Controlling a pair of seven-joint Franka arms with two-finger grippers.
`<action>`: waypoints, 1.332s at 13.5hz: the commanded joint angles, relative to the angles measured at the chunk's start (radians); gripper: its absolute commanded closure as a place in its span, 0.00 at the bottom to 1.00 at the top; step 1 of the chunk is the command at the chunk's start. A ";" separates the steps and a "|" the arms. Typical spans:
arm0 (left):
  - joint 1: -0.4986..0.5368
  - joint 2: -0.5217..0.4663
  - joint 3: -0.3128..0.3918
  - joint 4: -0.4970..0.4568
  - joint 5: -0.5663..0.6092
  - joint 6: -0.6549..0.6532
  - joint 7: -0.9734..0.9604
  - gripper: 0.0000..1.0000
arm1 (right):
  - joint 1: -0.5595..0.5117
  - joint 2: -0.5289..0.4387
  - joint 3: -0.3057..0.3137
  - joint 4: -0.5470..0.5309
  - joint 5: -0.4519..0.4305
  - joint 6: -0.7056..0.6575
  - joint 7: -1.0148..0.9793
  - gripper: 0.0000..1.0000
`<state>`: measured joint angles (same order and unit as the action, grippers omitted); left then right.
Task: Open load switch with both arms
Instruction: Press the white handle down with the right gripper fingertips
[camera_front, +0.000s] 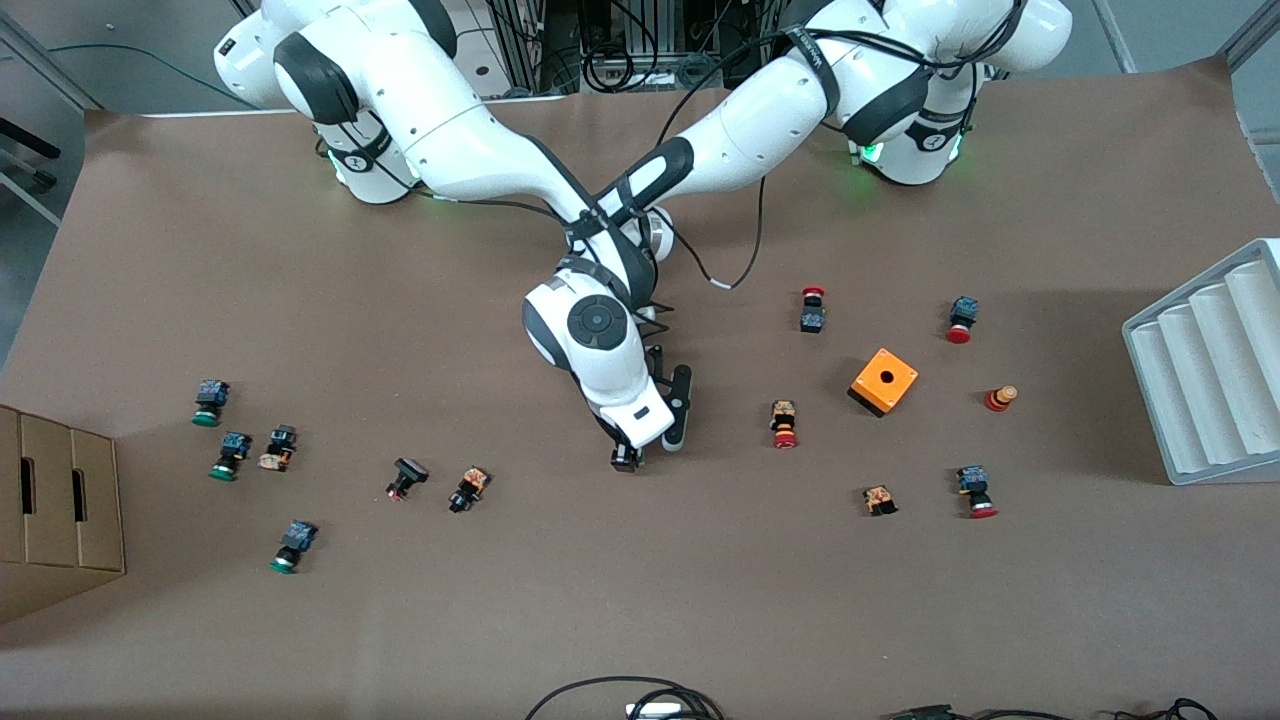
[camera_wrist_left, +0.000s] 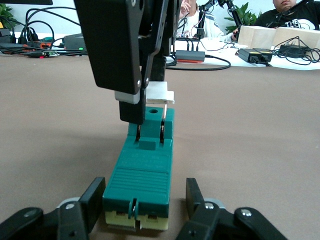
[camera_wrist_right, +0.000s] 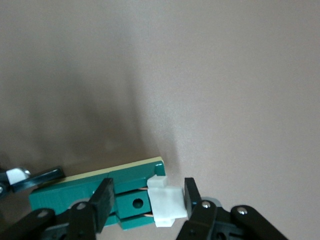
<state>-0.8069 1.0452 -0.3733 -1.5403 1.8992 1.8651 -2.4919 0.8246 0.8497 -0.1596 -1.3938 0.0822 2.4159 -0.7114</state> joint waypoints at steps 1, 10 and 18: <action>-0.015 0.007 0.008 0.017 0.001 -0.015 -0.012 0.27 | 0.002 -0.035 -0.009 -0.053 -0.010 -0.012 -0.003 0.37; -0.015 0.007 0.008 0.016 0.001 -0.015 -0.012 0.27 | 0.004 -0.072 -0.009 -0.102 -0.012 -0.015 -0.007 0.37; -0.014 0.007 0.008 0.017 0.003 -0.015 -0.010 0.27 | 0.005 -0.077 -0.006 -0.102 -0.012 -0.015 0.000 0.37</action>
<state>-0.8069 1.0452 -0.3733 -1.5403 1.8992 1.8651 -2.4919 0.8245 0.8086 -0.1705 -1.4557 0.0819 2.4157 -0.7122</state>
